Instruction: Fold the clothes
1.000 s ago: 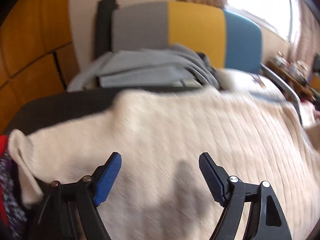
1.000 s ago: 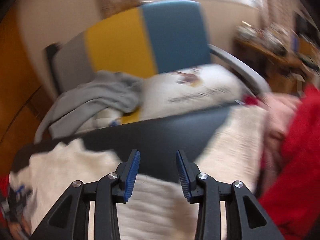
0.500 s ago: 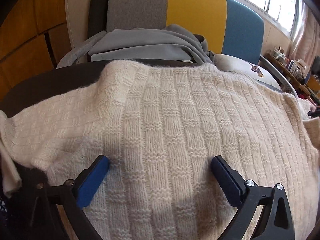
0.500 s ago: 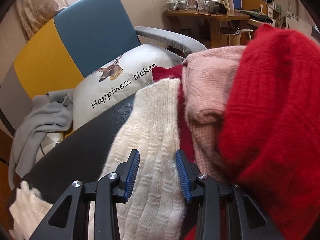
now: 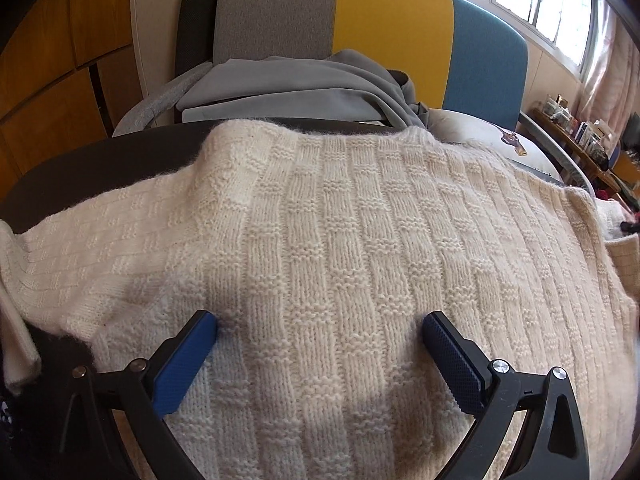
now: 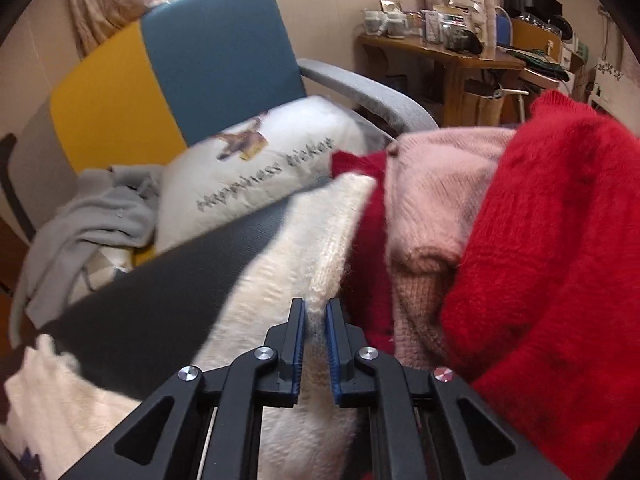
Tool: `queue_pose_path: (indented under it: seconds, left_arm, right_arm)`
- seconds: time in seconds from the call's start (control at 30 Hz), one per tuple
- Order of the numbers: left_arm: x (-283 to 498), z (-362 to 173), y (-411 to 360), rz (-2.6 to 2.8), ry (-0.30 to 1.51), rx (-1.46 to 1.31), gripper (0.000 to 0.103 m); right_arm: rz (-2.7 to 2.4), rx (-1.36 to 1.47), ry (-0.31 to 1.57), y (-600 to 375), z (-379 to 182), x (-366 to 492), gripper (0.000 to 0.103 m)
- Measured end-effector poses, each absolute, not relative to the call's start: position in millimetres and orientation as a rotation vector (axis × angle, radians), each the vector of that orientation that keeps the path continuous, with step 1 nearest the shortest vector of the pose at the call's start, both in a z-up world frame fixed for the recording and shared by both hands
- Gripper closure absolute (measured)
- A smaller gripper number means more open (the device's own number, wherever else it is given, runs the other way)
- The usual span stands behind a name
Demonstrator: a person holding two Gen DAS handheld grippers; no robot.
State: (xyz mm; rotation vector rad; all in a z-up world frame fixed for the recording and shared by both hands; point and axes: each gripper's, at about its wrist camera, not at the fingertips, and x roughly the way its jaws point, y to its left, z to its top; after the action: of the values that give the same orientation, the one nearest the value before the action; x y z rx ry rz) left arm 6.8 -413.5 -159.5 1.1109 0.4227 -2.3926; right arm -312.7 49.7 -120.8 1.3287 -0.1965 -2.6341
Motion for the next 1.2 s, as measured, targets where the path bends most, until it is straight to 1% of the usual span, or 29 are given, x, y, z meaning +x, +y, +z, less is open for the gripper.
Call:
queue_pose_path:
  seconds: [0.07, 0.1, 0.17, 0.27, 0.4, 0.47, 0.53, 0.6, 0.67, 0.7, 0.8, 0.9, 1.07, 1.2]
  left_arm:
    - [6.6, -159.6, -413.1, -2.393, 0.423, 1.109, 0.000]
    - [6.5, -159.7, -413.2, -2.393, 0.423, 1.109, 0.000]
    - [6.3, -159.8, -412.5, -2.391, 0.421, 1.108, 0.000]
    - [5.9, -159.8, -413.2, -2.392, 0.420, 1.110, 0.000]
    - [6.4, -159.7, -412.2, -2.388, 0.419, 1.111, 0.000]
    - [6.4, -159.7, -412.3, -2.387, 0.419, 1.112, 0.000]
    - [6.4, -159.7, -412.8, -2.388, 0.421, 1.112, 0.000]
    - [6.2, -160.1, -413.3, -2.389, 0.421, 1.112, 0.000]
    - [6.1, -160.3, -413.7, -2.390, 0.421, 1.111, 0.000]
    - [6.1, -160.3, -413.7, -2.390, 0.422, 1.110, 0.000]
    - [6.4, -160.1, -413.0, -2.390, 0.424, 1.108, 0.000]
    - [7.1, -160.0, -412.4, -2.390, 0.422, 1.106, 0.000]
    - [7.3, -159.7, -413.1, -2.390, 0.424, 1.104, 0.000]
    - [6.8, -159.7, -412.8, -2.388, 0.422, 1.104, 0.000]
  right_arm:
    - [-2.582, 1.270, -0.257, 48.2, -104.2, -301.5, 0.094]
    - [-2.550, 1.230, -0.277, 42.8, -94.9, -293.1, 0.097]
    - [-2.486, 1.152, -0.314, 31.3, -76.5, -276.1, 0.097]
    - [-2.368, 1.064, -0.315, -6.1, -54.4, -246.5, 0.097]
    - [-2.175, 1.035, -0.261, -69.2, -52.5, -196.9, 0.097]
    - [-2.152, 1.040, -0.184, -91.7, -60.9, -174.4, 0.097]
    - [-2.159, 1.082, -0.199, -90.3, -71.7, -168.2, 0.097]
    - [-2.229, 1.128, -0.230, -71.2, -79.3, -174.9, 0.097]
    - [-2.339, 1.172, -0.262, -38.6, -80.8, -187.8, 0.082]
    - [-2.409, 1.193, -0.265, -22.6, -80.8, -198.1, 0.077]
    - [-2.592, 1.264, -0.229, 17.8, -85.7, -236.1, 0.077]
    - [-2.693, 1.379, -0.181, 39.6, -102.0, -281.4, 0.077]
    - [-2.721, 1.482, -0.186, 50.0, -133.4, -327.0, 0.079]
    - [-2.755, 1.454, -0.047, 36.1, -151.1, -333.3, 0.079]
